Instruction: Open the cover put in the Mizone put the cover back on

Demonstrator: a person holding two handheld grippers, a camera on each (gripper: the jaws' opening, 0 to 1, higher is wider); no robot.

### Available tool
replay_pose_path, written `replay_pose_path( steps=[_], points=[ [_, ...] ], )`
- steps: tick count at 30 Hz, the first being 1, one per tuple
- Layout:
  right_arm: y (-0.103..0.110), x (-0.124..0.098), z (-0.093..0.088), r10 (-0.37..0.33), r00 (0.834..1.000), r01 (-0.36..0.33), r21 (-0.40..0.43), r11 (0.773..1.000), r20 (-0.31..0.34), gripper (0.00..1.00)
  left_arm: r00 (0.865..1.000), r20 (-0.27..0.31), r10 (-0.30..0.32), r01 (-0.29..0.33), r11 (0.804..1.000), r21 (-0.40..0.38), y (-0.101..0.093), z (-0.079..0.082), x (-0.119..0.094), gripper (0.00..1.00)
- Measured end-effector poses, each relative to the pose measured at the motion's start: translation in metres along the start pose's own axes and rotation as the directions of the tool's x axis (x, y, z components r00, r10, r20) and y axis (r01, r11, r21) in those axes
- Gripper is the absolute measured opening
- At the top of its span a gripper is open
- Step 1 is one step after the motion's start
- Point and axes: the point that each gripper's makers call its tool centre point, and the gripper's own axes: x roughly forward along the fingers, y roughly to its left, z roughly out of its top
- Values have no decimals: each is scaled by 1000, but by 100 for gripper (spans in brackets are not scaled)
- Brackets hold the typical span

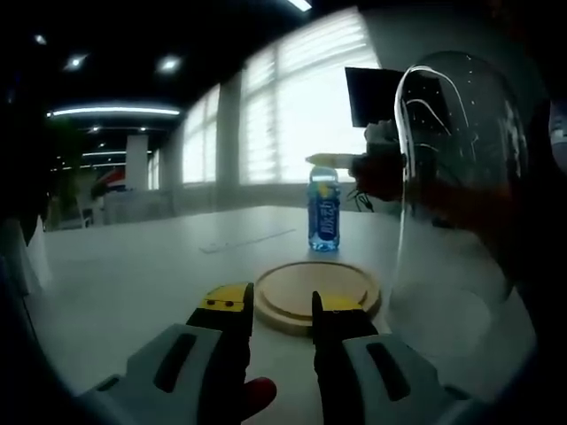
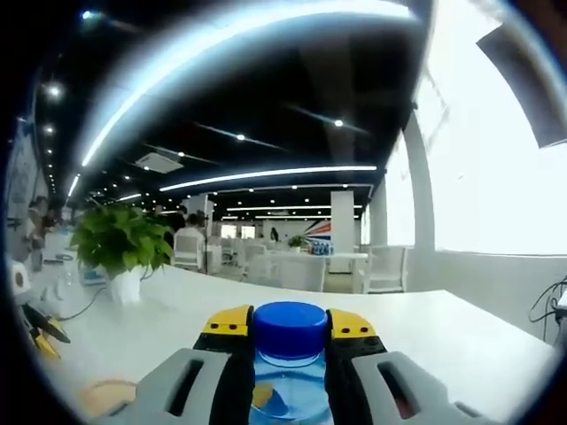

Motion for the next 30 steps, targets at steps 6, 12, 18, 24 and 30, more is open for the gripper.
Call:
replay_pose_path(
  steps=[6, 12, 18, 24, 30],
  points=[
    [1, -1, 0, 19, 1000, -19, -5, 1000, -7, 23, 1000, -1, 2, -2, 1000, -2, 0, -1, 0, 20],
    [2, -1, 1, 23, 1000, -23, -6, 1000, -15, 23, 1000, -4, 4, -4, 1000, -3, 0, -2, 0, 20],
    [3, -2, 1, 30, 999, -31, -27, 999, -32, 23, 1000, 2, 5, -5, 1000, -3, 0, 0, -1, 20],
    [6, -4, 4, 41, 999, -42, -48, 998, -36, 23, 1000, 6, 5, -5, 1000, -7, 0, 1, -1, 20],
    [8, -8, 16, 43, 999, -44, -40, 998, -16, 23, 1000, 14, -2, 2, 1000, -10, -1, 3, -2, 20]
  ],
)
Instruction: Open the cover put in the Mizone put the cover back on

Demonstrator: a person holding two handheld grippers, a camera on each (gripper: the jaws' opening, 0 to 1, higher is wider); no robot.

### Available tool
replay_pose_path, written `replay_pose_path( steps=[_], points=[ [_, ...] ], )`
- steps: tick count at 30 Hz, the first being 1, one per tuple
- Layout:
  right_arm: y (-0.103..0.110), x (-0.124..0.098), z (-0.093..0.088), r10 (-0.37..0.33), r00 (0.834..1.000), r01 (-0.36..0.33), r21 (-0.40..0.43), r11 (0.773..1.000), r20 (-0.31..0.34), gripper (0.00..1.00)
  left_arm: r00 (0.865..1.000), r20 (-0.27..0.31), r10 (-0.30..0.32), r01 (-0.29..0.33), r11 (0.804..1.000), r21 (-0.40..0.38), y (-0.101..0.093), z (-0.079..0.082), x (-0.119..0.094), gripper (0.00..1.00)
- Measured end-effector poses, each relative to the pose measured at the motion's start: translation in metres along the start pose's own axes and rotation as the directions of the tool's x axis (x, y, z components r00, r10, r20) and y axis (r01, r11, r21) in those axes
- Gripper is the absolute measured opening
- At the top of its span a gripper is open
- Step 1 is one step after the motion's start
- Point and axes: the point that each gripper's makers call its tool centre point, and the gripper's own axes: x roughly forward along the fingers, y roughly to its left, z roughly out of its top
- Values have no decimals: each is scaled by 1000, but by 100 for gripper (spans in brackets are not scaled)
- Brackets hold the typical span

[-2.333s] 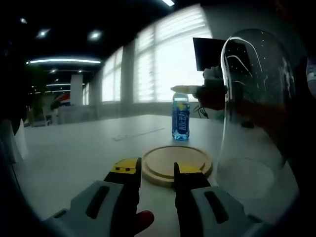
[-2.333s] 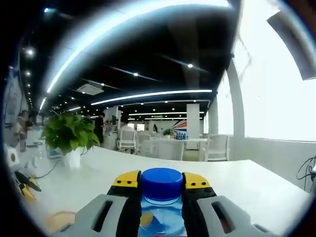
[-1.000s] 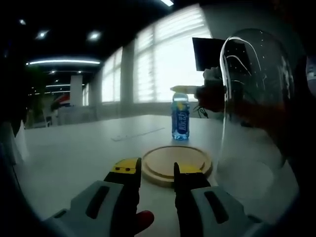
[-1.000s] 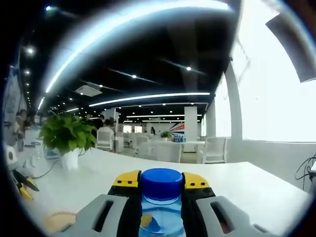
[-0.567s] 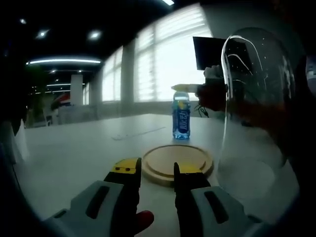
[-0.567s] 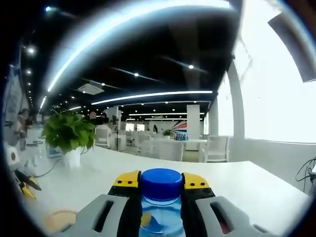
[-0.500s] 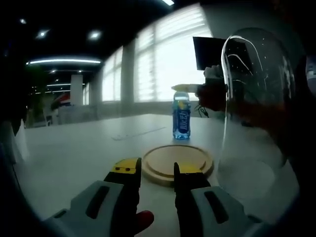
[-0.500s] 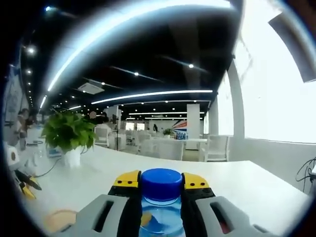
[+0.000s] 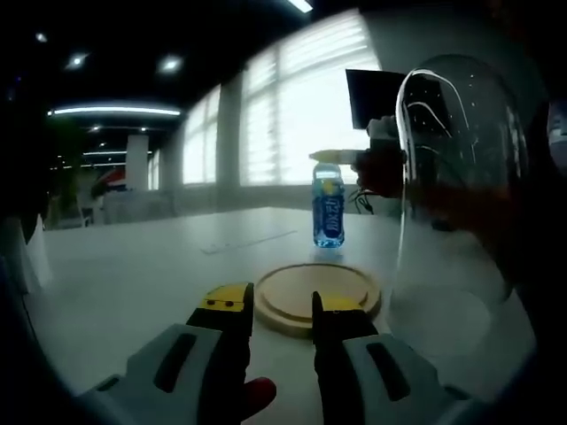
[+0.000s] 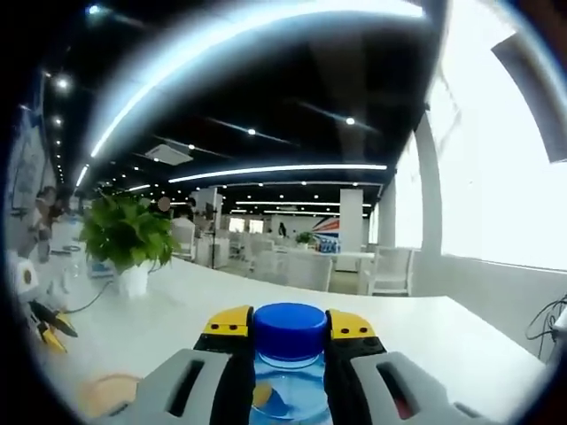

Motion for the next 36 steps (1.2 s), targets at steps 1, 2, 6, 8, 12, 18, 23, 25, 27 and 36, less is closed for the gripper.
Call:
replay_pose_path(
  steps=[1, 2, 6, 8, 12, 18, 23, 25, 27, 36],
  points=[
    [0, 0, 2, 1, 1000, -1, 6, 1000, 1, 23, 1000, -2, 1, -1, 1000, 1, 0, 0, 0, 20],
    [0, 1, 2, 1, 1000, -1, 14, 1000, -2, 23, 1000, -2, 1, -1, 1000, 3, 0, 0, 0, 20],
    [6, 0, 4, 19, 1000, -19, 10, 1000, -7, 23, 1000, 3, 3, -3, 1000, 0, 2, 2, -1, 20],
    [11, -1, 6, 27, 1000, -27, 0, 1000, -6, 23, 1000, 9, -4, 4, 1000, -6, 1, 3, -2, 20],
    [20, -1, 12, 54, 999, -54, -2, 999, 0, 23, 1000, 13, 6, -6, 1000, -7, 4, 5, -3, 20],
    [38, -1, 26, 100, 995, -100, 6, 995, 25, 23, 1000, 14, 8, -8, 1000, -3, 5, 5, -3, 20],
    [50, 0, 31, 133, 991, -133, -3, 991, 26, 23, 1000, 17, 10, -10, 1000, -6, 6, 6, -3, 20],
    [54, 1, 31, 143, 989, -143, -10, 990, 23, 23, 1000, 16, 11, -11, 1000, -5, 6, 6, -3, 20],
    [58, 1, 31, 156, 988, -155, -8, 988, 18, 23, 1000, 16, 9, -9, 1000, -5, 6, 6, -3, 20],
    [74, 3, 34, 197, 980, -197, 0, 980, 15, 23, 1000, 5, -4, 4, 1000, -4, 5, 4, -4, 22]
  ],
)
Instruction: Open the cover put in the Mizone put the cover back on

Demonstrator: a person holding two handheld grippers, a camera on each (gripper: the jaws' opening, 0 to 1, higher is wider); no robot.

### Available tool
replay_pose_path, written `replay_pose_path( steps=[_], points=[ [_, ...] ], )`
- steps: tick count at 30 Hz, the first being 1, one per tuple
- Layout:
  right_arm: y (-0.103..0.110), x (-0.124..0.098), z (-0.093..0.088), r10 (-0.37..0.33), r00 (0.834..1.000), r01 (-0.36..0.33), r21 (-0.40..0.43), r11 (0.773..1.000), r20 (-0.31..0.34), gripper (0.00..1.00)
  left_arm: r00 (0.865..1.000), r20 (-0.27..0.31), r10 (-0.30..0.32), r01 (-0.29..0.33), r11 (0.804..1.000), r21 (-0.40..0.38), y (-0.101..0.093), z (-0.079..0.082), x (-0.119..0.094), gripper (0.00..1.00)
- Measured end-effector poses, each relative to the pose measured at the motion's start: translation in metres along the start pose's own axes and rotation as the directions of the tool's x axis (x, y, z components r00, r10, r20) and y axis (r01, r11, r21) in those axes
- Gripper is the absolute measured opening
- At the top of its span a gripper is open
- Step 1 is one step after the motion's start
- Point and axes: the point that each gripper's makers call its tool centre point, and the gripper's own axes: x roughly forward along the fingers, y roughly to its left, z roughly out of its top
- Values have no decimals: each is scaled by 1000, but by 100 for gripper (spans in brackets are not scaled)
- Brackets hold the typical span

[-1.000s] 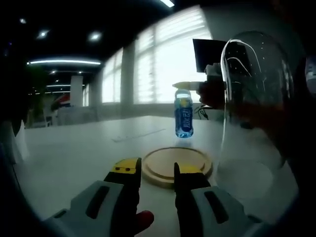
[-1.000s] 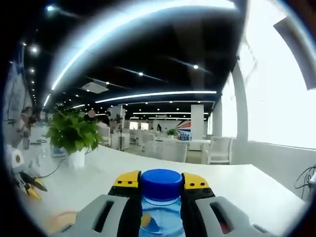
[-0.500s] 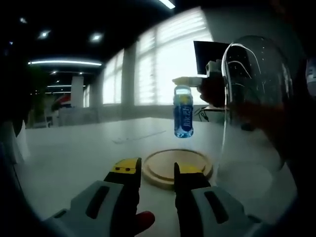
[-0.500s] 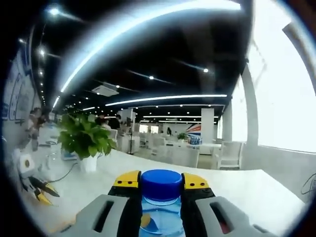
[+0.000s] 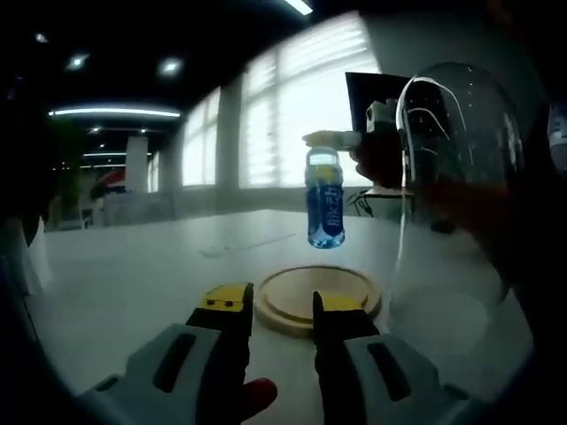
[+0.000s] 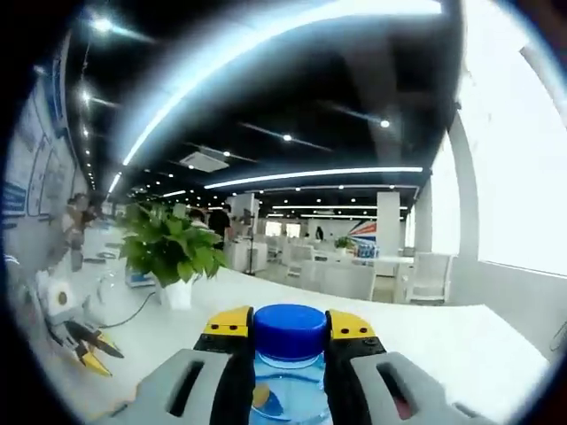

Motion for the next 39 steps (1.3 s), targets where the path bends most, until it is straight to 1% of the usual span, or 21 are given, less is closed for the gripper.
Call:
replay_pose_path(
  steps=[4, 8, 12, 15, 18, 22, 28, 34, 36, 39],
  points=[
    [7, 2, 2, 16, 1000, -16, 0, 1000, 3, 23, 1000, -15, -7, 7, 1000, -2, 0, -2, -2, 24],
    [13, 4, 4, 28, 1000, -28, 4, 1000, 3, 23, 999, -27, -30, 30, 1000, -4, -2, -3, -5, 25],
    [20, 7, 3, 45, 999, -45, -3, 999, 0, 23, 998, -41, -46, 45, 999, -21, 1, -5, -9, 28],
    [25, 8, 3, 58, 998, -58, -12, 998, -3, 23, 998, -38, -52, 51, 998, -35, 2, -5, -10, 28],
    [32, 7, 3, 76, 997, -76, -11, 997, 0, 23, 997, -57, -56, 55, 998, -28, 2, -10, -10, 29],
    [42, 6, 4, 108, 994, -108, -4, 994, 1, 23, 995, -68, -70, 69, 997, -19, -1, -12, -9, 30],
    [61, 1, 10, 154, 988, -154, -41, 987, 3, 23, 995, -70, -73, 72, 997, -18, -2, -13, -9, 30],
    [73, -3, 10, 188, 982, -187, -33, 982, 1, 23, 995, -68, -75, 74, 997, -20, -3, -13, -9, 30],
    [80, -5, 10, 214, 977, -213, -38, 976, 3, 23, 995, -65, -71, 69, 997, -22, -2, -12, -9, 30],
    [85, -6, 12, 231, 973, -230, -40, 972, 3, 23, 996, -62, -67, 66, 998, -22, -1, -11, -10, 30]
  ],
)
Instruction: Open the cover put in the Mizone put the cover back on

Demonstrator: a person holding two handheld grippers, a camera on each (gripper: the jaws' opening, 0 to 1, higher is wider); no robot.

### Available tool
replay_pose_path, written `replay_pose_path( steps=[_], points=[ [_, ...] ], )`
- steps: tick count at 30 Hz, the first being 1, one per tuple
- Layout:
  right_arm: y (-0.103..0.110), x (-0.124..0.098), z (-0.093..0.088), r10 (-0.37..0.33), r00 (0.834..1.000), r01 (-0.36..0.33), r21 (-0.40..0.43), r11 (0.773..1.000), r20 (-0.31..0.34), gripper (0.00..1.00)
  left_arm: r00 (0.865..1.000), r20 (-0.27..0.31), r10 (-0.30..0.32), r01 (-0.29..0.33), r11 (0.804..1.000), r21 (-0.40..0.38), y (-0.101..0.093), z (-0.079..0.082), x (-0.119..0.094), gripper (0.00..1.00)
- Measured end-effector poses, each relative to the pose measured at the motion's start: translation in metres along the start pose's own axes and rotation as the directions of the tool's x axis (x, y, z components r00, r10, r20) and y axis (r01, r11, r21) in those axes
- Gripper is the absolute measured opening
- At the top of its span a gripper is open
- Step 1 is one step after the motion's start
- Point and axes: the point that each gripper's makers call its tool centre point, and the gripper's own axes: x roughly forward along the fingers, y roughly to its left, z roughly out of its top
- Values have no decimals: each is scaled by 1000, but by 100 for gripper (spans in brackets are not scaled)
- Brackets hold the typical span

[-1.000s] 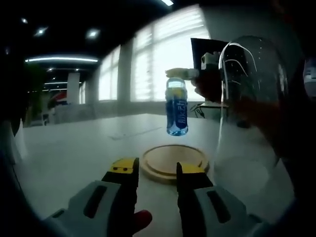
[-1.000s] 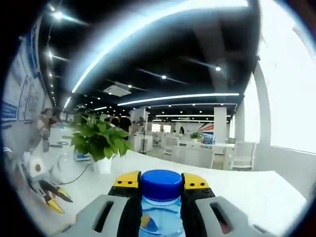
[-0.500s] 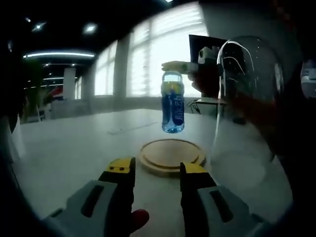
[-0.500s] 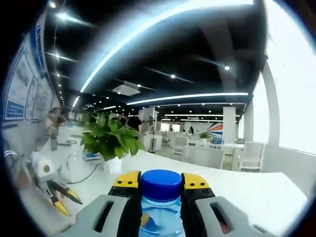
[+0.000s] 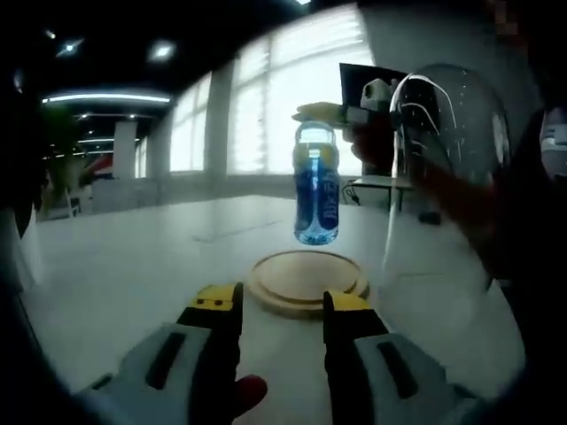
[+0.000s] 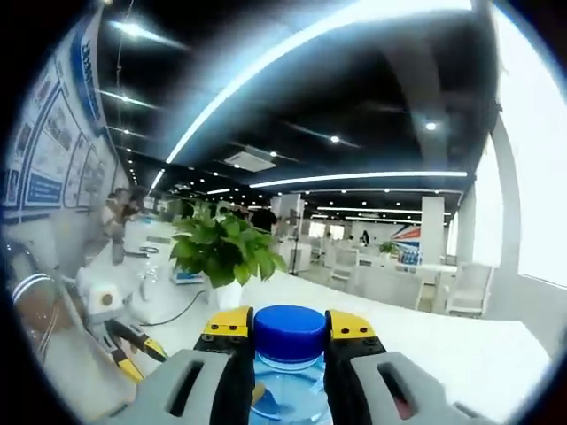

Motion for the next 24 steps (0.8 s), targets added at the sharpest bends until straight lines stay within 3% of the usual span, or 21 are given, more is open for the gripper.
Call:
replay_pose_path(
  steps=[24],
  points=[
    [26, 4, 7, 110, 994, -110, 21, 994, 21, 23, 1000, -11, -1, 1, 1000, 6, -1, -2, 1, 30]
  ],
)
